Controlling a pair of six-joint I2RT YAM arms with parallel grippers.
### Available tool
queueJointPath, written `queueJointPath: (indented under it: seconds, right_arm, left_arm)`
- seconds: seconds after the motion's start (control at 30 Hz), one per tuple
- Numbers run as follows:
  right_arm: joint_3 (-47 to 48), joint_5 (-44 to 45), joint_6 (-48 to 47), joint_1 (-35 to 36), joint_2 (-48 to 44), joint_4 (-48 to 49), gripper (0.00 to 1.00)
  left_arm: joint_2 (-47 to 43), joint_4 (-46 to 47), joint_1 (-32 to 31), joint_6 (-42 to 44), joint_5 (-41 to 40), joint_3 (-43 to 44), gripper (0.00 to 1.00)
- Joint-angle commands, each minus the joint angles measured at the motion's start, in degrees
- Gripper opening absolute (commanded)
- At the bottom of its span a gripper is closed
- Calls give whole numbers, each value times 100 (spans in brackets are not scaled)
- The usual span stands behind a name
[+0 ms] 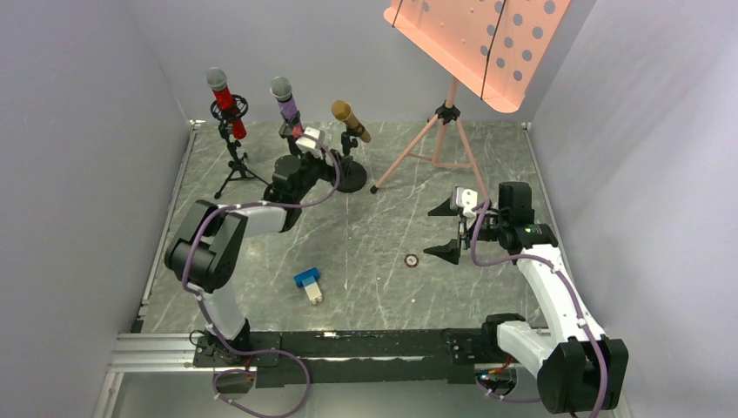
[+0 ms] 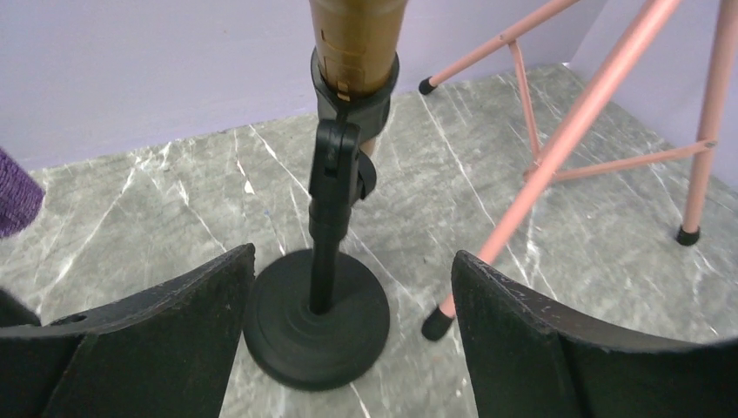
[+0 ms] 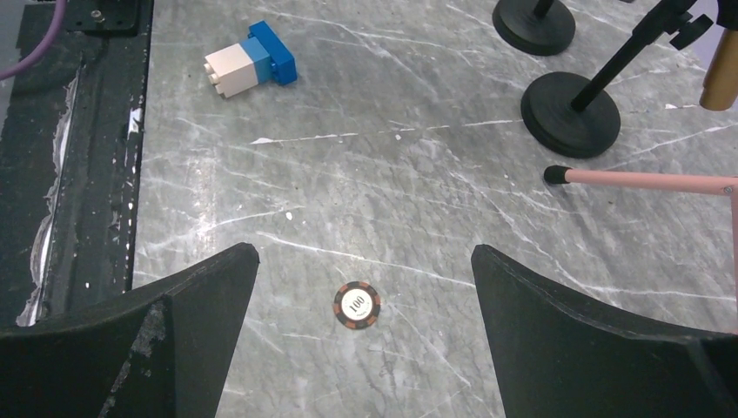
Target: Attach the microphones to the stand
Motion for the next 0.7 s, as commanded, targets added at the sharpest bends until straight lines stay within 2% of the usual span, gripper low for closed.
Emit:
queueJointPath:
  seconds: [0.0, 0.23, 0.37, 0.53, 0.6, 0.67]
  right_arm:
    - [243, -209, -298, -29, -53, -104, 100]
    - [206, -155, -269, -28, 10, -45, 100]
    - [228, -97, -436, -64, 34, -177, 100]
    - [254, -106, -983, -118, -6, -589, 100]
    - [289, -199, -1057, -236, -77, -680, 100]
    - [326, -382, -840, -606, -142, -635, 100]
  left_arm:
    - [-609, -60, -16, -158, 216, -555, 88]
    - [-1347, -336, -24, -27, 366, -1215, 89]
    - [-2104, -684, -139, 6, 351, -1602, 90]
    - [-3953, -1408, -529, 217, 83, -2248, 90]
    - [-4836, -1924, -288, -295, 191, -2444, 93]
    - [-5687, -2909, 261, -800, 612, -2350, 96]
